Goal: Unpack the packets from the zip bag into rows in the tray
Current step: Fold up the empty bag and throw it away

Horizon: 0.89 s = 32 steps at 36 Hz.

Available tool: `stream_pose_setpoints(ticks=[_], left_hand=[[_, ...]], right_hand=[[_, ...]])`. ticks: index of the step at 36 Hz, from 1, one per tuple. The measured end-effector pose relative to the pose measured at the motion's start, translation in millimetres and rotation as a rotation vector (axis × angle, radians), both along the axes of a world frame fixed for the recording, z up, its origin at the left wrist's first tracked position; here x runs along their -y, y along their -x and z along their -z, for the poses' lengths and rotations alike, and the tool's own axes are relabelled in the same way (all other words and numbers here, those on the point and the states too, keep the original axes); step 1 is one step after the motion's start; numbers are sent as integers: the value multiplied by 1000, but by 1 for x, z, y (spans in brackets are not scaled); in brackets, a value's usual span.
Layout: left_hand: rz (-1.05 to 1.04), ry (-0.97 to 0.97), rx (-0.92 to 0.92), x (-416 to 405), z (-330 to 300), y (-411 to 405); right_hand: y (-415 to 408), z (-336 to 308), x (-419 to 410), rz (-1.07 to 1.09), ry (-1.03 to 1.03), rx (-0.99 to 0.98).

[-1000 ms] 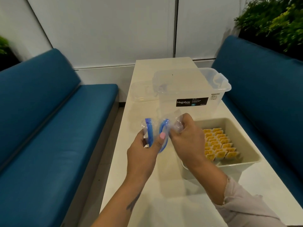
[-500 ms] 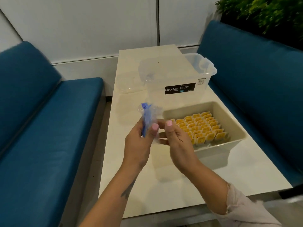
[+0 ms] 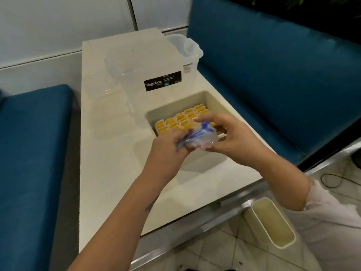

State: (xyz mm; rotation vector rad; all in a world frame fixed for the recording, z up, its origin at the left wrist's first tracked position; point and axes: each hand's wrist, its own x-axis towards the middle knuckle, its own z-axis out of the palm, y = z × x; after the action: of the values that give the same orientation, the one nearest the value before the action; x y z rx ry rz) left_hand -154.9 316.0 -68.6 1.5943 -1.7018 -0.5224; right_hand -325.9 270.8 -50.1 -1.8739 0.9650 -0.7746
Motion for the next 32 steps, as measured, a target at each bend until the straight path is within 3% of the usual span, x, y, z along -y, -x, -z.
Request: stream_pose_setpoints(ticks=[5, 16, 20, 27, 32], left_hand=[[44, -44, -118, 5, -1, 44], [79, -82, -135, 7, 19, 157], [107, -109, -62, 7, 36, 206], [186, -141, -32, 21, 89, 284], [292, -218, 61, 44, 147, 325]], right_hand=[[44, 10, 6, 155, -4, 70], [150, 49, 13, 221, -168, 368], [201, 70, 10, 261, -245, 408], [292, 120, 12, 355, -309, 367], [344, 176, 11, 462, -316, 130]])
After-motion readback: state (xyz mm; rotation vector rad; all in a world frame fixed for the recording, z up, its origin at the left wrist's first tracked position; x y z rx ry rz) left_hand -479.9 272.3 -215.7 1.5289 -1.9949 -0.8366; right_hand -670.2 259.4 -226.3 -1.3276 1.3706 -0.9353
